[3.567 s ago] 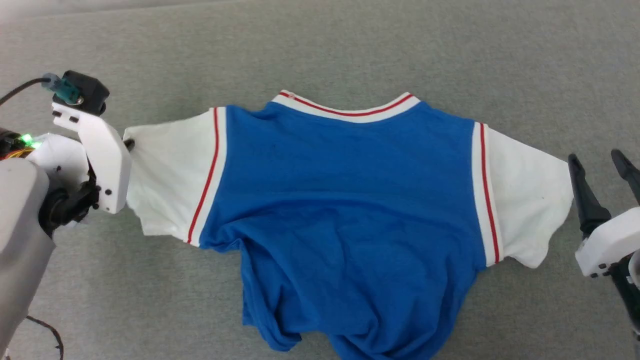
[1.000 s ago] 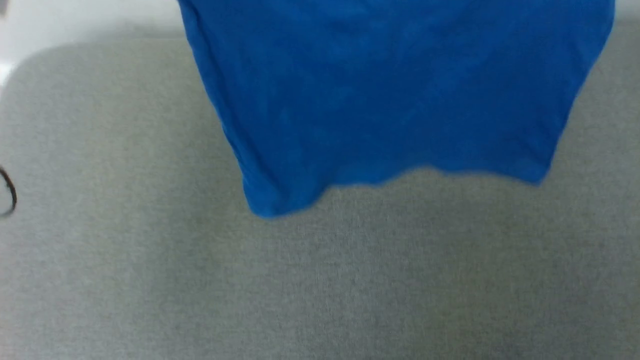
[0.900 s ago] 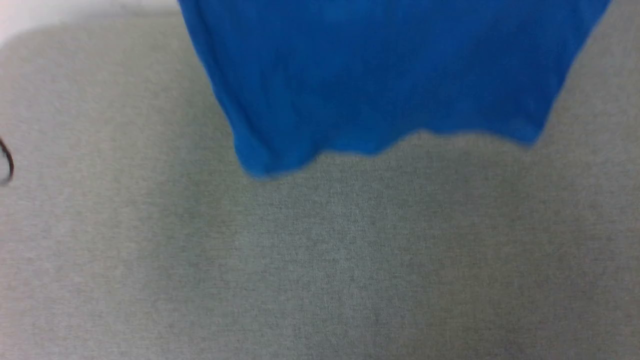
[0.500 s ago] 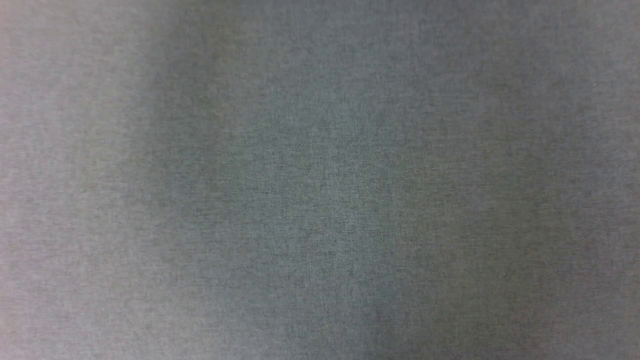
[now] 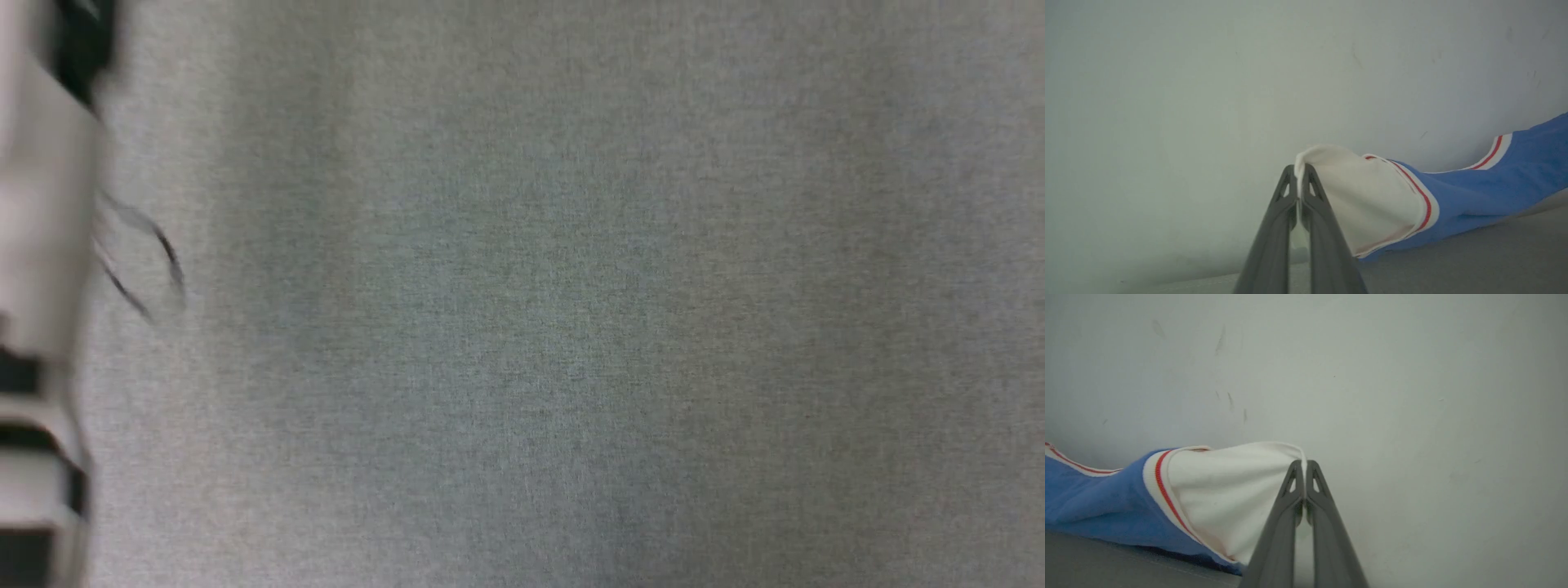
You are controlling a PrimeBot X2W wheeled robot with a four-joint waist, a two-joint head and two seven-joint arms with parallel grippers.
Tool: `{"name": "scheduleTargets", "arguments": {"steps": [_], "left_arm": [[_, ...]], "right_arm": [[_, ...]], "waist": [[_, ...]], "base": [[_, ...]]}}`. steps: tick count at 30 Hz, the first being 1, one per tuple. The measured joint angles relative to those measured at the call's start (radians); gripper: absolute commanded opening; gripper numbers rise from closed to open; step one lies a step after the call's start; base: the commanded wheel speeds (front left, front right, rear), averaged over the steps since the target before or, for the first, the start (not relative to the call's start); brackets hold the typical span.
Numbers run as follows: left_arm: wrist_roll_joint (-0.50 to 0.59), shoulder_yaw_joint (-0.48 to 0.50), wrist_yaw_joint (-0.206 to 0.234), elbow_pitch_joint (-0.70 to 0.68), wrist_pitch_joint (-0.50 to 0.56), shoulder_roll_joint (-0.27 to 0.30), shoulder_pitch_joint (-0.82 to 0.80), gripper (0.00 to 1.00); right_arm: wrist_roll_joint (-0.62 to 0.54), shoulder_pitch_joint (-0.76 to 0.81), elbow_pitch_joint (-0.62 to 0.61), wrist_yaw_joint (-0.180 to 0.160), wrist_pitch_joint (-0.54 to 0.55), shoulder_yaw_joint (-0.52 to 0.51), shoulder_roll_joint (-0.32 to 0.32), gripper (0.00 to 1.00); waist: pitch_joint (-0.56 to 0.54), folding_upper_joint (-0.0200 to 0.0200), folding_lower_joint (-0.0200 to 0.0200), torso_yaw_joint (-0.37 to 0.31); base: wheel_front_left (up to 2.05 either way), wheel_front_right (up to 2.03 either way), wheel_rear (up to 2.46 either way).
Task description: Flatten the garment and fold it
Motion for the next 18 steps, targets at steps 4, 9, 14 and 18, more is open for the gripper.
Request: {"name": "scheduleTargets", "arguments": {"steps": [4, 9, 14, 18], "left_arm": [[-0.011, -0.051, -0.039, 0.008, 0.001, -0.013, 0.197, 0.00], [-0.062, -0.107, -0.058, -0.059, 0.065, 0.009, 0.457, 0.00], [-0.141, -0.112, -0.051, -0.225, 0.181, 0.081, 0.701, 0.00], [-0.193, -0.096, 0.019, -0.399, 0.249, 0.168, 0.894, 0.00]], "right_arm": [[0.092, 0.208, -0.042, 0.000, -0.011, 0.057, -0.001, 0.00], [0.237, 0.489, -0.165, 0.000, 0.013, 0.151, -0.053, 0.00], [0.391, 0.765, -0.317, 0.000, 0.104, 0.194, -0.165, 0.00], [0.442, 0.957, -0.390, 0.000, 0.165, 0.194, -0.254, 0.00]], "waist": [[-0.063, 0.0000, -0.0002, 0.004], [-0.162, 0.0001, -0.0004, 0.012], [-0.267, 0.0000, -0.0005, 0.019], [-0.345, 0.0001, -0.0007, 0.025]], "base": [[0.00, 0.00, 0.00], [0.00, 0.00, 0.00], [0.00, 0.00, 0.00], [0.00, 0.00, 0.00]]}}
